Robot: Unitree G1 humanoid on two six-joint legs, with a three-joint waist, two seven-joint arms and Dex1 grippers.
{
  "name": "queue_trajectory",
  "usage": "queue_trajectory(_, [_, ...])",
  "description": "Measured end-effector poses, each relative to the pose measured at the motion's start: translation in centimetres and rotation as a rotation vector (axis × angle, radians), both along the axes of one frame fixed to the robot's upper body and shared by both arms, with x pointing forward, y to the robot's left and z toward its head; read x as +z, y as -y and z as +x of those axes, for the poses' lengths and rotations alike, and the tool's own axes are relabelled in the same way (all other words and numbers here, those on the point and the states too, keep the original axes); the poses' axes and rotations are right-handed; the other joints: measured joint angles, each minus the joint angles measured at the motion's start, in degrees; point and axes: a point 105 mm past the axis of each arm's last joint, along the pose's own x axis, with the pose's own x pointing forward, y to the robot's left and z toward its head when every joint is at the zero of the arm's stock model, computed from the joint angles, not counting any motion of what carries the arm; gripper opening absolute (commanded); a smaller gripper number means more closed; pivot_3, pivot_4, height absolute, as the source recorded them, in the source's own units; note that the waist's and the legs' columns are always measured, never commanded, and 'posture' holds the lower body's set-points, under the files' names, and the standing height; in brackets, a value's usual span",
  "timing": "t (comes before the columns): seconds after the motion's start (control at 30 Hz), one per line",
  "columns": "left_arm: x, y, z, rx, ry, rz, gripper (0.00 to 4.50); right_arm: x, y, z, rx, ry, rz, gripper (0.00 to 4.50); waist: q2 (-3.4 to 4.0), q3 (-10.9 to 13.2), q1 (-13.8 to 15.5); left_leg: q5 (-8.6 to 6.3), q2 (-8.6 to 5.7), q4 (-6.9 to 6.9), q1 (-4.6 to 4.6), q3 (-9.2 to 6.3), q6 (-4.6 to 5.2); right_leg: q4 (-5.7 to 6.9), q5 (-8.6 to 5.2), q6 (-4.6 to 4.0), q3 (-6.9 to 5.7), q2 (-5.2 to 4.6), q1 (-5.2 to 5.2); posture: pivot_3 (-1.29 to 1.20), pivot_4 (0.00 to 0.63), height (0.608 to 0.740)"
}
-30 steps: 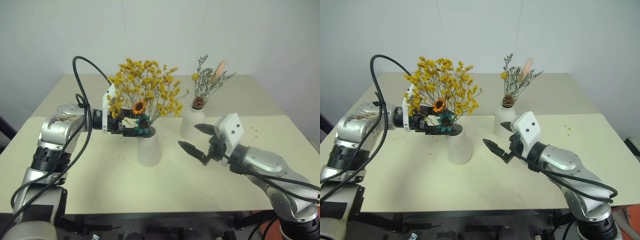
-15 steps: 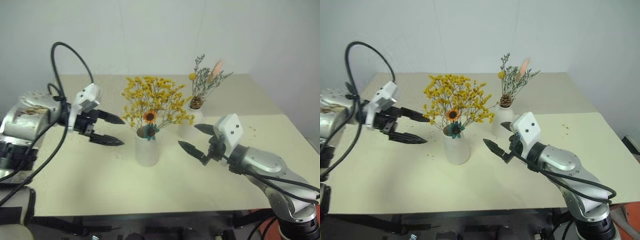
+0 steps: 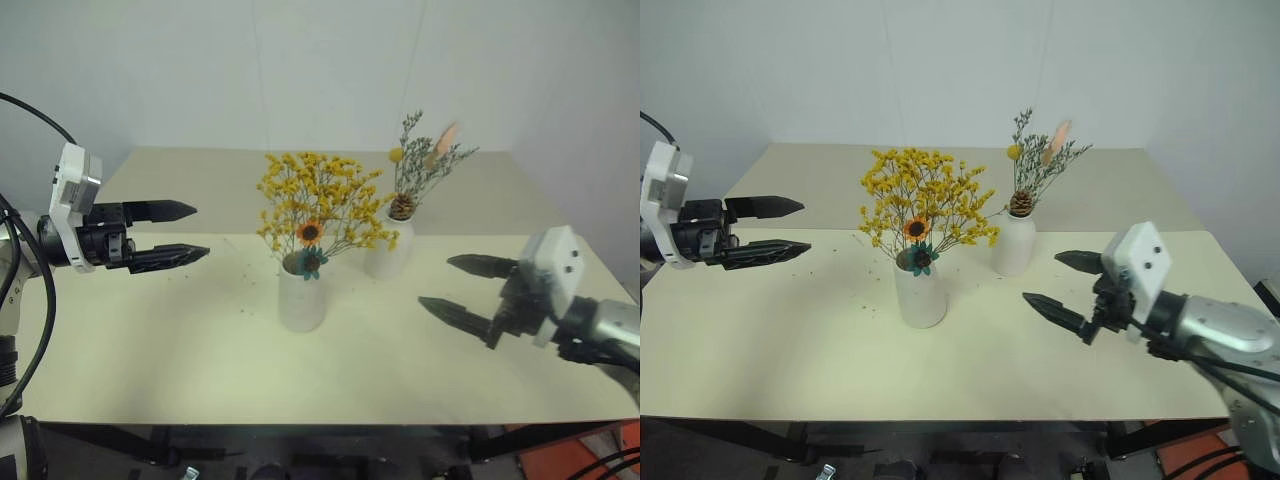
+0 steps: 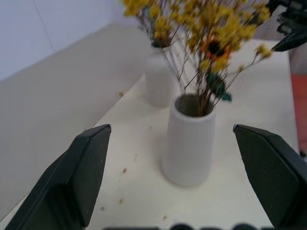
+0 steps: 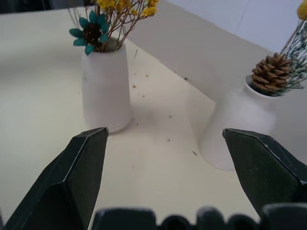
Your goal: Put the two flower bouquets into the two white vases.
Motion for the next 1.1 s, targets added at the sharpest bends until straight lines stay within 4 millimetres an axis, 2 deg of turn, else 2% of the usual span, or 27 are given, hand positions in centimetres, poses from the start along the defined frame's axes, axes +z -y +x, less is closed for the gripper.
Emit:
queue_trajectory(0.2, [-2.8,-0.9,-0.8,0.047,-0.073,0.092,4.47,-1.2,3.1,-2.1,-0.02,-0.136,-0.083,4.5,0.03,0.01,-0.27,-0.02,0.08,-0.05,0.08,0.07,0.03,0.06,-0.06,-0.08,0.04,0.06,0.0,0.0,0.15,0.74])
queue_trajectory(0.37, [-3.1,-1.7,-1.7,0.065,-0.063,0.13,4.47,-1.0,6.2,-2.5,-0.115,-0.161,-0.131,4.5,0.02,0.0,-0.11,-0.02,0.09,-0.03,0.13,0.12,0.03,0.04,-0.15,0.08,0.05,0.05,0.07,0.0,0.15,0.74])
queue_trajectory(0.5, [-3.6,-1.7,-2.0,0.063,-0.072,0.137,4.47,-0.9,7.6,-2.1,-0.178,-0.155,-0.139,4.5,0.02,0.0,-0.09,-0.02,0.12,-0.03,0.11,0.13,0.03,0.05,-0.16,0.08,0.05,0.08,0.04,0.0,0.15,0.74])
queue_trajectory(0.6, [-3.5,-1.5,-2.0,0.055,-0.066,0.135,4.47,-0.8,7.8,-2.0,-0.186,-0.145,-0.148,4.5,0.02,0.0,-0.12,-0.02,0.12,-0.03,0.1,0.14,0.03,0.03,-0.16,0.08,0.05,0.07,0.03,0.0,0.15,0.74])
queue_trajectory(0.8, [-3.5,-1.5,-2.3,0.029,-0.082,0.118,4.47,-0.9,6.9,-1.4,-0.148,-0.139,-0.143,4.5,0.02,0.0,-0.17,-0.02,0.12,-0.03,0.11,0.14,0.03,0.05,-0.16,0.08,0.06,0.08,0.03,0.0,0.15,0.74])
queue_trajectory(0.9, [-3.2,-1.9,-2.1,0.014,-0.109,0.114,4.47,-0.2,6.2,-1.4,-0.099,-0.123,-0.16,4.5,0.02,0.0,-0.16,-0.02,0.12,-0.03,0.11,0.14,0.03,0.05,-0.17,0.08,0.05,0.09,0.03,0.0,0.15,0.74])
queue_trajectory(1.1, [-2.4,-3.2,-1.0,-0.014,-0.201,0.063,4.47,2.5,5.0,-1.6,0.029,-0.076,-0.184,4.5,0.05,0.02,-0.15,-0.02,0.12,-0.02,0.1,0.15,0.03,0.07,-0.16,0.06,0.04,0.08,0.01,0.0,0.15,0.74])
